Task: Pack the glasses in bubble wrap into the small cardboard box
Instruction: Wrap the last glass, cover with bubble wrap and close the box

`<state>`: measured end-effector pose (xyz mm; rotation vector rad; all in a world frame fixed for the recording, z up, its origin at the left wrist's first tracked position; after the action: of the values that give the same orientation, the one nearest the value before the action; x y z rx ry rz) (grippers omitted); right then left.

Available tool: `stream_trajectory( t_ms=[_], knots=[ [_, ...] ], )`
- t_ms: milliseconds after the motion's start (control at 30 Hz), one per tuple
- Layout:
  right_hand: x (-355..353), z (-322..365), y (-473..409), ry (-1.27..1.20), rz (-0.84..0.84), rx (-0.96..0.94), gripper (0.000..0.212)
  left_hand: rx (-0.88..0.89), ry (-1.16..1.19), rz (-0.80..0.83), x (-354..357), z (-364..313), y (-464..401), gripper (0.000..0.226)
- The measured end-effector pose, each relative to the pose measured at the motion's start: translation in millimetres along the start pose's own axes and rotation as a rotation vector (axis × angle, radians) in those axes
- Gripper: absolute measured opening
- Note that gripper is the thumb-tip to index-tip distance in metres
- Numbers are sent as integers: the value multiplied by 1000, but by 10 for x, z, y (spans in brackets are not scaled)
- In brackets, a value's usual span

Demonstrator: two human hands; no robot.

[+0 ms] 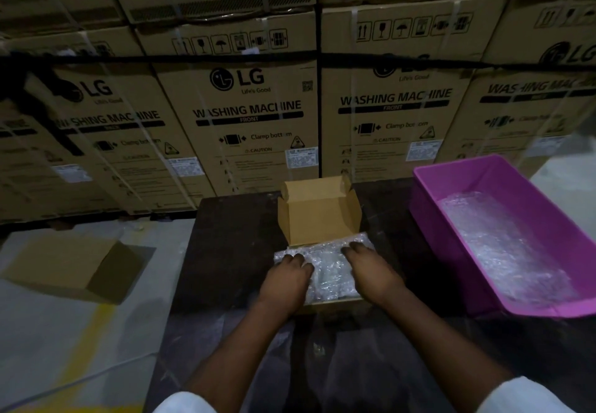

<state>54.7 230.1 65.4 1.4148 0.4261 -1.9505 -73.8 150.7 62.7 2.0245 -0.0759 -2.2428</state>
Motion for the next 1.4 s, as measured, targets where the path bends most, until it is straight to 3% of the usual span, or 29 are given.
stream_trajectory(
  t_ms=[133, 467, 733, 933, 1100, 1200, 1333, 1400],
  knots=[
    [125, -29, -31, 16, 58, 46, 62, -22, 17, 41, 11, -50, -64, 29],
    [99, -9, -82, 71, 126, 53, 60, 26, 153, 90, 166, -82, -138, 67],
    [129, 77, -105, 137, 159, 90, 46, 178, 31, 121, 236, -155, -170, 64],
    [249, 83, -167, 93, 242, 157, 52, 222, 50, 224, 227, -174, -277, 81],
    [429, 113, -276, 52, 318, 271, 62, 211, 128, 195, 163, -182, -368, 90],
    [482, 155, -277, 75, 315, 303, 69, 200, 183, 168, 120, -179, -342, 87],
    [528, 122, -303, 13, 349, 225, 68, 99, 260, 0, -33, -199, -193, 73],
    [298, 144, -258, 1, 302, 220, 56, 36, 227, 55, -21, -189, -138, 70]
  ],
)
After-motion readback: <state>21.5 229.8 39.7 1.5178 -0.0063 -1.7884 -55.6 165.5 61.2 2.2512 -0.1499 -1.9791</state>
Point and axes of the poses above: each hand's wrist, its own y-axis away from the middle knuckle, its own x-axis out of the palm, z = x × y, the point moved 7 cm from there along -y, towards the middle knuckle, and after that the axes turned 6 degrees about -y, right-handed, at the moved point
